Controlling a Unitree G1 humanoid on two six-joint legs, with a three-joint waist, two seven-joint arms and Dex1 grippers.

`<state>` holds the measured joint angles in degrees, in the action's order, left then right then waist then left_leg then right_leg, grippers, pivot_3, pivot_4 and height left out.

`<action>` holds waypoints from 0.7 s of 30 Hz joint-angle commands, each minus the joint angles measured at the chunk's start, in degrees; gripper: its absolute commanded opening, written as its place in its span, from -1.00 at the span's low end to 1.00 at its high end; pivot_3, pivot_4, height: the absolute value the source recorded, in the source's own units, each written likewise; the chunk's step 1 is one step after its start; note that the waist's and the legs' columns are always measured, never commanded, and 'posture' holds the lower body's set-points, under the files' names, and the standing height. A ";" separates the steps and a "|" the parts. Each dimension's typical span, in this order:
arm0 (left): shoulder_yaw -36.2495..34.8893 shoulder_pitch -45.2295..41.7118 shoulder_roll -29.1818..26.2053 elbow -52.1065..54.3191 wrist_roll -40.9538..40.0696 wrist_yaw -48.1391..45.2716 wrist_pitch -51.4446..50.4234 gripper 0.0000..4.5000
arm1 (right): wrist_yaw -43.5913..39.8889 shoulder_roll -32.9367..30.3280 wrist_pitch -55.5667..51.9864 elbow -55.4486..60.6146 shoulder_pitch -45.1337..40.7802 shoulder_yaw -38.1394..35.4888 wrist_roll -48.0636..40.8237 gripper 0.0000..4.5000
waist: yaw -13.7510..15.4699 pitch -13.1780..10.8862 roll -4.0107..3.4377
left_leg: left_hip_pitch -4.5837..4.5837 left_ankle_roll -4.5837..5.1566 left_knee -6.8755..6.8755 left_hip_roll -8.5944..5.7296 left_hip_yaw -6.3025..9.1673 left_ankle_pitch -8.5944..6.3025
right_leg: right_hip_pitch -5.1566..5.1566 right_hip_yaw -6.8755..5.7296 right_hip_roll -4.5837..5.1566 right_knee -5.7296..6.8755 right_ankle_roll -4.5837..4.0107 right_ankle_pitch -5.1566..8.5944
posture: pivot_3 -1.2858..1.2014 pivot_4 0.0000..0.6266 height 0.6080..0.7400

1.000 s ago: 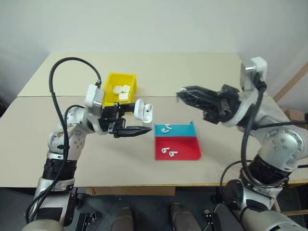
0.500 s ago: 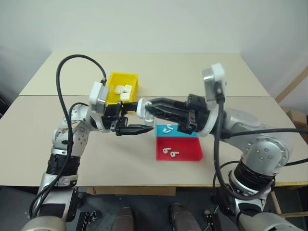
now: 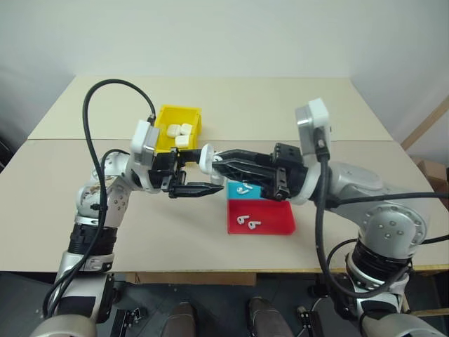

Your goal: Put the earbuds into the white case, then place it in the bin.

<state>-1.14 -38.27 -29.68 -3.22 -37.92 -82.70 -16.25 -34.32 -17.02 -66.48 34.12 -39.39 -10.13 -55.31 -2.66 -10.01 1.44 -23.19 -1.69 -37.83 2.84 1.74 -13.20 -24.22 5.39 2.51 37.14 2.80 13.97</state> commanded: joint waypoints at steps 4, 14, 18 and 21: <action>-0.97 -0.86 0.10 1.34 -0.34 0.16 0.98 0.25 | 2.04 -1.31 3.87 -0.36 0.26 1.69 -1.26 -0.72 | 0.01 0.00 0.00 | -0.01 0.00 0.00 0.00 0.00 0.00 | 0.00 0.00 0.00 0.00 0.00 0.00 | 0.03 -0.52 1.00; -0.89 -1.63 0.89 0.40 -0.09 0.57 1.45 0.25 | 2.19 -3.74 5.69 0.18 1.23 4.03 -1.76 -0.72 | 0.04 0.00 0.00 | -0.01 0.00 0.00 0.00 0.00 0.00 | 0.00 0.00 0.00 -0.02 0.00 0.00 | 0.03 -0.52 1.00; -1.03 -1.75 1.15 0.28 -0.06 0.59 1.45 0.25 | 2.35 -4.82 7.01 0.19 1.77 4.74 -1.55 -0.26 | 0.04 0.00 0.00 | -0.01 0.00 0.00 0.00 0.00 0.00 | 0.00 0.00 0.00 -0.02 0.00 0.00 | 0.03 -0.52 1.00; -1.15 -1.75 1.12 0.26 -0.02 0.48 1.41 0.25 | 2.91 -6.09 6.97 -0.07 1.73 4.63 -2.26 0.20 | 0.04 0.00 0.00 | -0.01 0.00 0.00 0.00 0.00 0.00 | 0.00 0.00 0.00 -0.02 0.00 0.00 | 0.03 -0.52 1.00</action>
<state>-1.16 -38.29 -28.71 -3.99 -37.20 -81.94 -15.97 -31.98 -22.20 -60.39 33.08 -37.60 -5.16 -56.90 -2.62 -10.01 1.45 -23.20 -1.69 -37.83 2.84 1.74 -13.20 -24.21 5.39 2.50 37.11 2.80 13.97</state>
